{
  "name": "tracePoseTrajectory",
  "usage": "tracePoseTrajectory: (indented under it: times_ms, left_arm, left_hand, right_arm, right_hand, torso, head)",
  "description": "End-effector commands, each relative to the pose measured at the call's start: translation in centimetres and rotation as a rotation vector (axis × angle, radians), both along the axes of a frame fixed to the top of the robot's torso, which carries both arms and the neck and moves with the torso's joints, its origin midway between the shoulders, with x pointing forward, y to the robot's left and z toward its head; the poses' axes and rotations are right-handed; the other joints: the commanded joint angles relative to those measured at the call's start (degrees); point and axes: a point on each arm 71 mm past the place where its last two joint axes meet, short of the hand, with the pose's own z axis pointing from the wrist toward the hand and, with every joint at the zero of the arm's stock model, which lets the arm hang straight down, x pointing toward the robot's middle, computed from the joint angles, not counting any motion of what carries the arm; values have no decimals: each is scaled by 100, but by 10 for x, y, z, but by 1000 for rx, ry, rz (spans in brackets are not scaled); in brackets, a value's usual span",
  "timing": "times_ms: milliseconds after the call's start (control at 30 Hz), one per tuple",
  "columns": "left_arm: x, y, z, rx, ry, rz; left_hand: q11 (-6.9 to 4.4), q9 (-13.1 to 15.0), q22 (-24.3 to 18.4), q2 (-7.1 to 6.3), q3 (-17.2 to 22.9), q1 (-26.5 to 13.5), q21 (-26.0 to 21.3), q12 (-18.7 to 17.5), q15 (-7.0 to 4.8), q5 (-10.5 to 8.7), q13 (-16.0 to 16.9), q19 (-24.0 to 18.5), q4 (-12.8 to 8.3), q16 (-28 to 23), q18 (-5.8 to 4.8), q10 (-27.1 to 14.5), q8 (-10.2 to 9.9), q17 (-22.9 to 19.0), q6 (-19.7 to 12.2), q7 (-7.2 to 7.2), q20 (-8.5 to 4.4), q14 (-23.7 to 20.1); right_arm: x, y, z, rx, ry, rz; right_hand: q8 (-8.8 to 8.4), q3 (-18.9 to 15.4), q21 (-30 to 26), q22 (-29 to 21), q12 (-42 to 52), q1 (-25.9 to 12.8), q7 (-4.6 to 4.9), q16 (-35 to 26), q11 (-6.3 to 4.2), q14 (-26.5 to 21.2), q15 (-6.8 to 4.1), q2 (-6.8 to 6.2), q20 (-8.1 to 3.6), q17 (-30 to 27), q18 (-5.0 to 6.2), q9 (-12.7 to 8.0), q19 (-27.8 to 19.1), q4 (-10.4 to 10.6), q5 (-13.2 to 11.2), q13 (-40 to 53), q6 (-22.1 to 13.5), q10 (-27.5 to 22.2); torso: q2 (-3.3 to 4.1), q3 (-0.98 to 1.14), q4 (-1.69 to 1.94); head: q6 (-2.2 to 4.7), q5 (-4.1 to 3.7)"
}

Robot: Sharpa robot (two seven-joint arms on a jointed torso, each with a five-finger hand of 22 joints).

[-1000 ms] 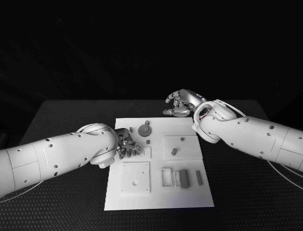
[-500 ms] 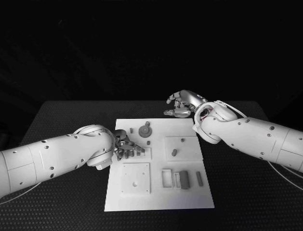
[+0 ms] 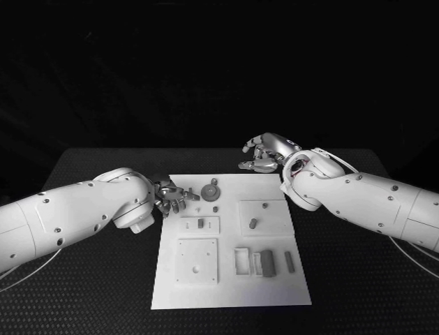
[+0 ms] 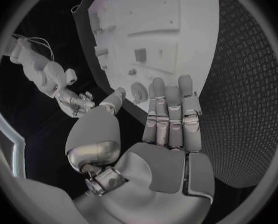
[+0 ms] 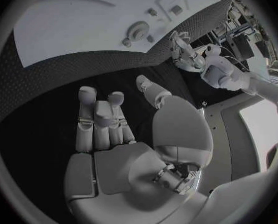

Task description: Assemble the parts on the task board

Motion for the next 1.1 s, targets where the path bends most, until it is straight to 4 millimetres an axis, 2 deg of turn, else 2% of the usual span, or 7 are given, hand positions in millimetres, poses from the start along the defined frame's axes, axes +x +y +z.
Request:
tracePoseTrajectory:
  times_ms: [33,200,367,633,833,1000,1100]
  left_arm:
    - [9,7,15,-91,-70,55]
    - [19,15,22,-96,-138,73]
    - [29,17,22,-58,-160,73]
    - [39,9,13,14,-53,35]
    - [48,5,8,99,3,16]
    - [54,5,5,132,38,1]
    - [56,3,1,140,55,-7]
  left_hand:
    - [74,-67,-62,60,-100,251,-97,-137,43,-28,-102,-46,-221,-79,22,-138,-132,-81,-264,118,51,-63]
    - [260,-207,-302,151,74,945,-418,-633,251,-16,-463,-162,-724,-394,43,-327,-241,-318,-494,272,252,-208]
    - [304,-276,-342,79,395,1264,-473,-873,276,-6,-647,-47,-824,-404,58,-266,-202,-369,-475,287,288,-130]
    - [216,-339,-309,-249,185,80,-502,-949,195,-19,-709,87,219,-297,109,-7,-85,-357,-322,197,216,-30]
    - [176,-336,-251,-441,56,-226,-492,-953,146,-32,-690,130,666,-222,136,64,-41,-325,-294,162,173,-13]
    - [160,-319,-161,-434,-94,-156,-487,-957,125,-37,-648,122,1108,-150,146,85,-5,-289,-308,147,154,-42]
    - [131,-301,-19,-266,-541,237,-440,-932,94,-49,-578,146,1547,-43,152,124,49,-245,-283,121,126,-39]
  right_arm:
    - [0,-1,0,-1,1,8]
    - [1,-1,0,-1,1,7]
    - [1,-2,-1,-1,3,4]
    - [2,0,-1,-1,4,7]
    - [2,2,-1,0,5,10]
    - [2,4,-1,1,5,13]
    - [2,4,-1,1,5,14]
  right_hand:
    - [5,6,-26,65,19,35,35,-32,-9,-17,12,-18,-51,-9,260,4,-1,43,13,-10,4,-26]
    - [5,7,-26,66,20,38,35,-31,-9,-16,13,-17,-52,-9,260,4,0,46,13,-11,2,-26]
    - [4,8,-26,66,21,40,35,-31,-9,-16,13,-15,-52,-9,260,5,1,48,13,-11,1,-26]
    - [4,9,-26,66,23,44,36,-29,-8,-15,13,-14,-53,-9,260,5,2,51,13,-12,0,-26]
    - [4,9,-26,67,24,47,36,-29,-8,-14,13,-13,-54,-9,260,5,2,52,13,-13,-1,-26]
    - [3,9,-26,67,25,50,36,-28,-8,-14,13,-13,-54,-10,260,5,3,53,13,-14,-2,-26]
    - [3,9,-26,67,26,51,36,-28,-8,-14,14,-12,-54,-10,260,5,3,54,13,-14,-3,-26]
  torso:
    - [5,3,-5]
    - [7,7,-6]
    - [9,0,-2]
    - [16,1,-13]
    - [22,2,-20]
    - [34,5,-36]
    - [34,4,-30]
  head:
    - [18,0]
    - [19,-3]
    - [35,-11]
    - [43,-8]
    - [51,-7]
    - [57,1]
    - [45,-14]
